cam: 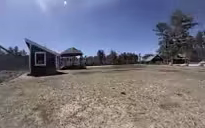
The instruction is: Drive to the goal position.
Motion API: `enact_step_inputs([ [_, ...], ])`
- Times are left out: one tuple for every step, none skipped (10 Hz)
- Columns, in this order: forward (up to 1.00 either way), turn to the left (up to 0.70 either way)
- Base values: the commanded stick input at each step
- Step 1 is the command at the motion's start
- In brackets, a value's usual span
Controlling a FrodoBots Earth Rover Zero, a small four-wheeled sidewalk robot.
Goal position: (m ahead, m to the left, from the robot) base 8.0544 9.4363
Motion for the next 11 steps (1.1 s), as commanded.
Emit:
enact_step_inputs([
  [0.70,0.00],
  [0.70,0.00],
  [0.70,0.00],
  [0.70,0.00],
  [0.70,0.00],
  [0.70,0.00],
  [0.70,0.00],
  [0.70,0.00],
  [0.70,0.00],
  [0.70,0.00],
  [0.70,0.00],
])
